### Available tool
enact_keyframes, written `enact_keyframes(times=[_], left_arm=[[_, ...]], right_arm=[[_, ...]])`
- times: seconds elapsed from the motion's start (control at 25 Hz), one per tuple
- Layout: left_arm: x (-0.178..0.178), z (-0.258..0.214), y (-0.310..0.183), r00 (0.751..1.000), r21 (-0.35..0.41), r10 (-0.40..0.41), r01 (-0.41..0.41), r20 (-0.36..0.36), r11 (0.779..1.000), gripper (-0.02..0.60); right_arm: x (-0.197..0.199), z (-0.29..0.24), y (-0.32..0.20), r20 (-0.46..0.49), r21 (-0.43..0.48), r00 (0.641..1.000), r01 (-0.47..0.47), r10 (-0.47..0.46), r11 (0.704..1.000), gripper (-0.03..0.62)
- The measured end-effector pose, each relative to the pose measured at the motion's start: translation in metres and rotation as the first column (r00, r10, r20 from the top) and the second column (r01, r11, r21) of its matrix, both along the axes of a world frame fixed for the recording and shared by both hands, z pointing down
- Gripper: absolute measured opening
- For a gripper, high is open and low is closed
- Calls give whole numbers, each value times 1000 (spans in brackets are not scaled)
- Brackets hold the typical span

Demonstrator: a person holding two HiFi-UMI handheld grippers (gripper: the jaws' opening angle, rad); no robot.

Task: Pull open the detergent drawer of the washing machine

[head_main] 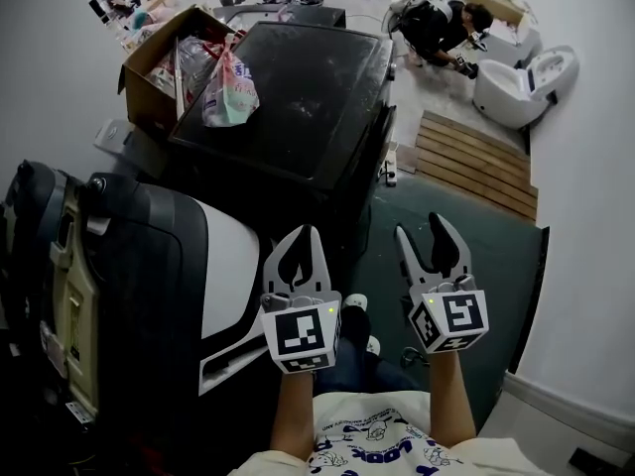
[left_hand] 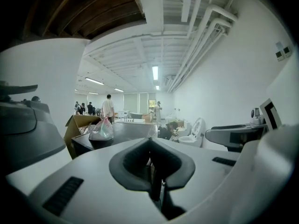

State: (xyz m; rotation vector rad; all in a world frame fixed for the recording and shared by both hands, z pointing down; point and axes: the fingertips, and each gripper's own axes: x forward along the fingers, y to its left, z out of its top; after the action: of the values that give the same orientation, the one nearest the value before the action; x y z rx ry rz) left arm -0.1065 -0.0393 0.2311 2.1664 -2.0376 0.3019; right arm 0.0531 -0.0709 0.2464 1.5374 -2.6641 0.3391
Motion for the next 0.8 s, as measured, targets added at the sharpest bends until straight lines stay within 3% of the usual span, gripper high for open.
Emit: enact_keyframes(times=[0.44, 0.8], left_arm=[[-16, 29, -76, 999, -46, 42, -41, 4, 998, 14], [-26, 64, -119, 998, -79, 69, -68, 12, 995, 14]], right_arm=[[-26, 32, -69, 32, -59, 999, 2, 0, 998, 245], [-43, 77, -108, 145, -143, 989, 17, 4, 990, 244]])
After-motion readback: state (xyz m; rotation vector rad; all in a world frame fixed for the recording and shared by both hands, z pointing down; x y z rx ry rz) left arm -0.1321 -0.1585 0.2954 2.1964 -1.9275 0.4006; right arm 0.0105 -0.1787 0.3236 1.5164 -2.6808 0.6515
